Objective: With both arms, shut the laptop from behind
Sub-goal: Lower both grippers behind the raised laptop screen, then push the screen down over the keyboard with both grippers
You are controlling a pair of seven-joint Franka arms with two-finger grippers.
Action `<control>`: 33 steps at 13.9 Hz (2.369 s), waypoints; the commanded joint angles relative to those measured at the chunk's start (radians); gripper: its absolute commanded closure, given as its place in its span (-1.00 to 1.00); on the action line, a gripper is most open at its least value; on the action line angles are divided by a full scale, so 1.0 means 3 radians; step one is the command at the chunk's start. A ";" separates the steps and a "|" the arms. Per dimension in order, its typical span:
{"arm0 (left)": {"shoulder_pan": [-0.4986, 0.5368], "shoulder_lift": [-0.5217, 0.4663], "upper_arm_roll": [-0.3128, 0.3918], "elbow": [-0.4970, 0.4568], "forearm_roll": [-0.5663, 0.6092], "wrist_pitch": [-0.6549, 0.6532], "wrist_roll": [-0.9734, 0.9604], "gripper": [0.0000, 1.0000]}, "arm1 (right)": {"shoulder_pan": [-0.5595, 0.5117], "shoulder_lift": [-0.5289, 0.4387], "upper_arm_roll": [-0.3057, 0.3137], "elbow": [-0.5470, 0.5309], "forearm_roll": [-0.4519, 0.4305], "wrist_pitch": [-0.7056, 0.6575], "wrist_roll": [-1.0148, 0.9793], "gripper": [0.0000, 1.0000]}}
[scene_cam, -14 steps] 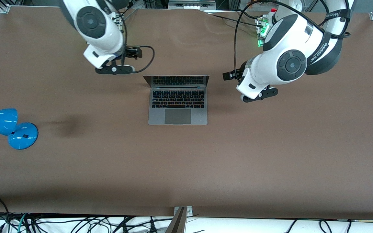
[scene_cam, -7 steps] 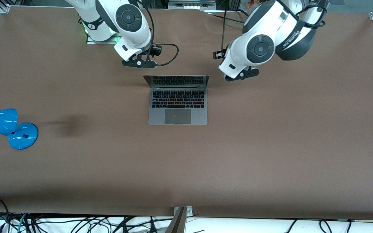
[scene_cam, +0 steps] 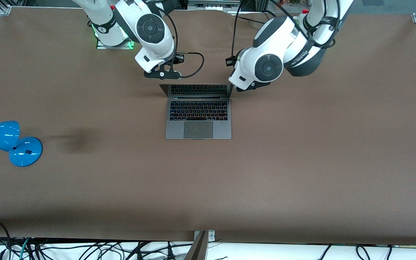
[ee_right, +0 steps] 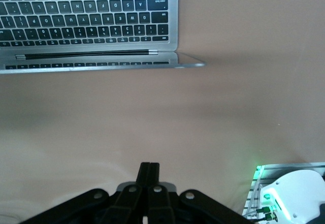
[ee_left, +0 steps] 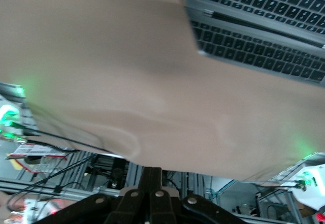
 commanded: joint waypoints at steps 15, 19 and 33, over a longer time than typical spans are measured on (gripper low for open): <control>-0.0118 0.0753 0.0108 0.0568 0.0034 0.0378 -0.0117 1.00 | 0.0018 0.0771 0.0008 0.0660 -0.0743 0.0151 0.0048 1.00; -0.0138 0.0871 0.0200 0.0711 0.0039 0.0378 -0.0117 1.00 | 0.0002 0.0991 -0.0018 0.0737 -0.0917 0.0448 0.0048 1.00; -0.0143 0.1274 0.0293 0.0976 0.0524 0.0746 -0.0086 1.00 | -0.0023 0.1937 -0.0232 0.1336 -0.1336 0.0781 0.0048 1.00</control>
